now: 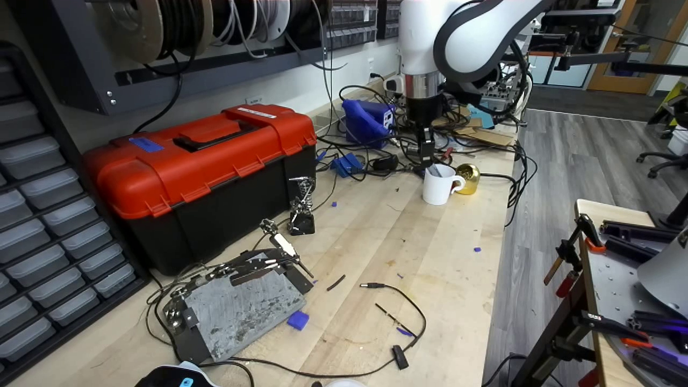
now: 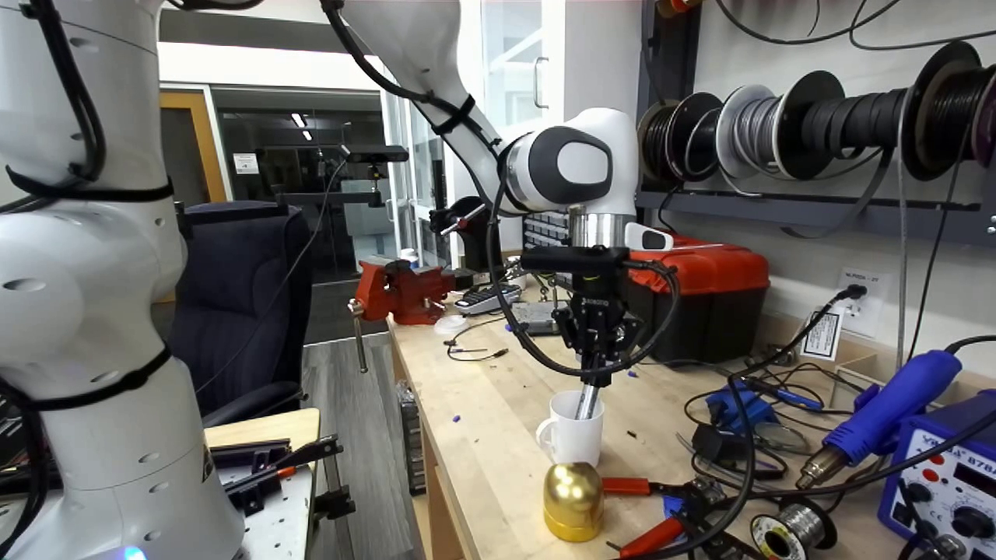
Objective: Move the marker out of the white cup and place it on the table
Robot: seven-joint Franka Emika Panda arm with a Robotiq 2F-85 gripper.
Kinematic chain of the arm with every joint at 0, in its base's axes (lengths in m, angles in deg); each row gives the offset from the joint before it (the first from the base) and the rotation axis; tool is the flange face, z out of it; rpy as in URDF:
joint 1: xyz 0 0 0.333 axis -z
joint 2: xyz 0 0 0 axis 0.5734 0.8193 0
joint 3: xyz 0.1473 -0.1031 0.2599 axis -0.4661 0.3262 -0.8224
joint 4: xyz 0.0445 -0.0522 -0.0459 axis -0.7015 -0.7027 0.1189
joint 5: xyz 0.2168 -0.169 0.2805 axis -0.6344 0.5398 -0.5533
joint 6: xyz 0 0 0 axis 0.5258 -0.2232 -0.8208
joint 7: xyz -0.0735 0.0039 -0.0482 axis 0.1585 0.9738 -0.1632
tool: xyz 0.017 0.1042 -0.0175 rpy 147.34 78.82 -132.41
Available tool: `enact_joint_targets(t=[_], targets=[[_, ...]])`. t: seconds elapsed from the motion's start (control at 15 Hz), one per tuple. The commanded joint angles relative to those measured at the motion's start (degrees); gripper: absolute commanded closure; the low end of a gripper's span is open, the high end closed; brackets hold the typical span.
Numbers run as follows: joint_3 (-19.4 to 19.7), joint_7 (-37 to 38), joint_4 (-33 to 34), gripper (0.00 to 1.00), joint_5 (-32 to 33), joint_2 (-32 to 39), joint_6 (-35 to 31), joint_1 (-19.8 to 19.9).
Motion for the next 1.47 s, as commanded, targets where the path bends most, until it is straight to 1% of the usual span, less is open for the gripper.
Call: enact_joint_targets(t=[0.0,0.33,0.6,0.73,0.8,1.07,1.27,1.4], targets=[[0.27,1.88,-1.84,0.96,2.27,-4.62,1.79,0.15],[0.2,2.69,-1.82,0.96,4.64,-9.29,3.89,-0.12],[-0.26,1.77,0.05,0.96,4.99,-12.24,8.61,-0.26],[-0.87,0.21,2.51,0.96,4.3,-12.63,12.18,-0.77],[-1.31,-1.7,4.29,0.96,3.2,-12.41,14.24,-1.15],[-3.58,-5.31,12.49,0.96,2.27,-9.62,22.53,-3.21],[-5.04,-6.89,17.11,0.96,1.97,-7.47,26.61,-4.39],[-5.57,-8.32,19.01,0.96,0.84,-6.27,27.96,-4.64]])
